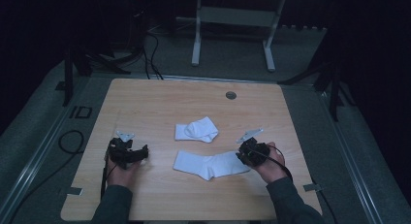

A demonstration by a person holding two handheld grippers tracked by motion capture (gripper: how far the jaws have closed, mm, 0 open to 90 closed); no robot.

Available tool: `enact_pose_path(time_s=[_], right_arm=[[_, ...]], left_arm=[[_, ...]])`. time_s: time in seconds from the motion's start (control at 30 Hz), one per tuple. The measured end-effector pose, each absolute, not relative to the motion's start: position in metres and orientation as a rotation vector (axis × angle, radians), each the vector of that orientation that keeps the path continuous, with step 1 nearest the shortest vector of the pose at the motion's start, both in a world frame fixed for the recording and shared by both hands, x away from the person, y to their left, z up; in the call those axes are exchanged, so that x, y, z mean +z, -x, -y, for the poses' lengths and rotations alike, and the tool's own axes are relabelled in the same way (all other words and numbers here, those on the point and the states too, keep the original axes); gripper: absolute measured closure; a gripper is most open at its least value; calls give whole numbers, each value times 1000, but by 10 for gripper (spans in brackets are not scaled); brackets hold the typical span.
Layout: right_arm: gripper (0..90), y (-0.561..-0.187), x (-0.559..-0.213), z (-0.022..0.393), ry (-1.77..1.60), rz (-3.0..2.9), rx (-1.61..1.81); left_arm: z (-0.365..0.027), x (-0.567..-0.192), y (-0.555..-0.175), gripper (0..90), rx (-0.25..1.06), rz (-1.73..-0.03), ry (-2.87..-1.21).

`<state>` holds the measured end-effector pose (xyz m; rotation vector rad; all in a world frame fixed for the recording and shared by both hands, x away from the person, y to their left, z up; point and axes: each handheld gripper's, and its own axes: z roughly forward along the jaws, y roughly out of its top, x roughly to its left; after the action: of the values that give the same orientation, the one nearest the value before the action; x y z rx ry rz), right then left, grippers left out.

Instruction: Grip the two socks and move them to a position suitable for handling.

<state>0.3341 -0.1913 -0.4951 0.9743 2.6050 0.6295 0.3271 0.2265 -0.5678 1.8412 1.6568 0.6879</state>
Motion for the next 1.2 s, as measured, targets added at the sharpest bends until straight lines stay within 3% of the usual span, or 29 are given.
enact_pose_path(time_s=[0.33, 1.2], right_arm=[[861, -329, -533, 196, -997, -2679, 537], [848, -310, -536, 162, -903, -2765, 667]], left_arm=[[-226, -568, -327, 142, 690, -1656, -1839], [-226, -568, -327, 141, 690, -1657, -1840]])
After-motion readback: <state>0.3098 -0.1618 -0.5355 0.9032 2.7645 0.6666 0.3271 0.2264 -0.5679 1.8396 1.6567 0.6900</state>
